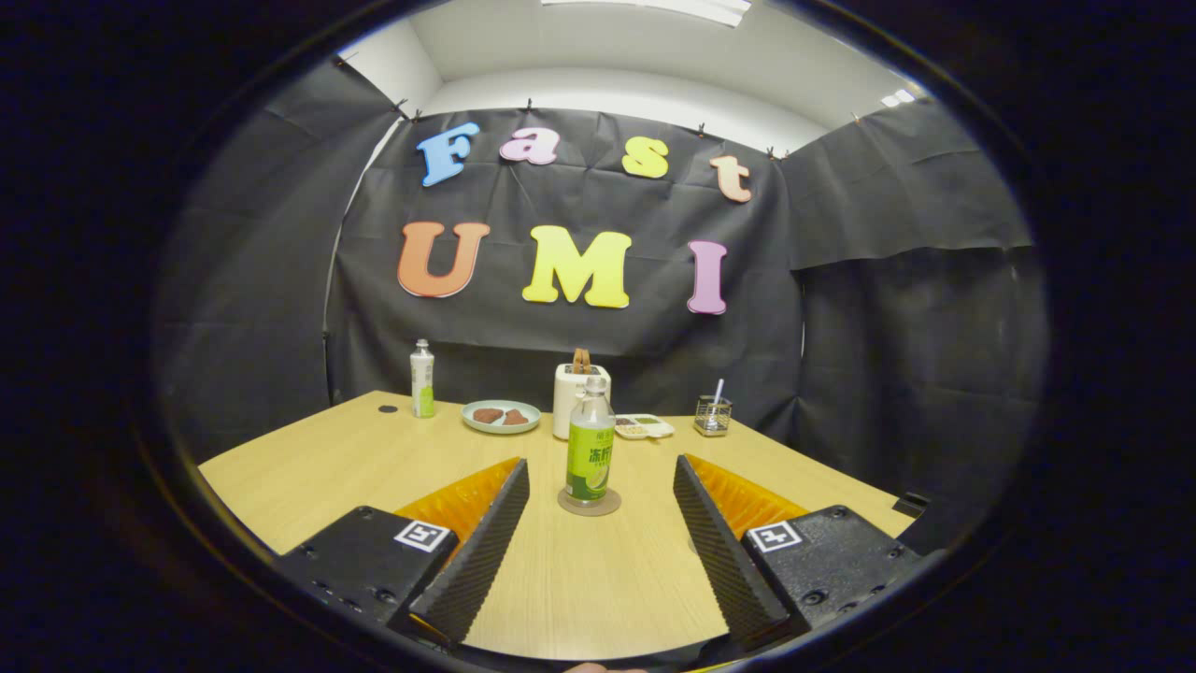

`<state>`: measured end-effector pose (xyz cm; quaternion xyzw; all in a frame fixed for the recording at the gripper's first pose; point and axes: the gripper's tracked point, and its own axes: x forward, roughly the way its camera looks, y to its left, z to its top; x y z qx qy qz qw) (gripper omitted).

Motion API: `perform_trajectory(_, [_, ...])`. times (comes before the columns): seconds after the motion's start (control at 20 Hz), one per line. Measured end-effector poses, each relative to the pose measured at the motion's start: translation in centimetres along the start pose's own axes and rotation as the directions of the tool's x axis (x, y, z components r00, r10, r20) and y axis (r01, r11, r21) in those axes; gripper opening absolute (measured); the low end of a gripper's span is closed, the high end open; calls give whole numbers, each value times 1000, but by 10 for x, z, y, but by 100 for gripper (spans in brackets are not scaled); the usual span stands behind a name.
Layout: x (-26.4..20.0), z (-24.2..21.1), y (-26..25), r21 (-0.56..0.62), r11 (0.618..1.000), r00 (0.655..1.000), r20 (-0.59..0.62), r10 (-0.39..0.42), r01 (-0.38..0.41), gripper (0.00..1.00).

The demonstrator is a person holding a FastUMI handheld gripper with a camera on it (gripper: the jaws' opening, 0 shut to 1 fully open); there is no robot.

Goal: Take the bottle from table, then pour the juice into the cup, finally place the bottle on the coaster

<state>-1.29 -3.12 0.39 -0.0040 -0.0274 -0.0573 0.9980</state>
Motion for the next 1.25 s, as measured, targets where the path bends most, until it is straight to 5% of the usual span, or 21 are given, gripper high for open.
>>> perform_trajectory(1.25, [-4,7,20,-19,999,999,12,46,-46,100])
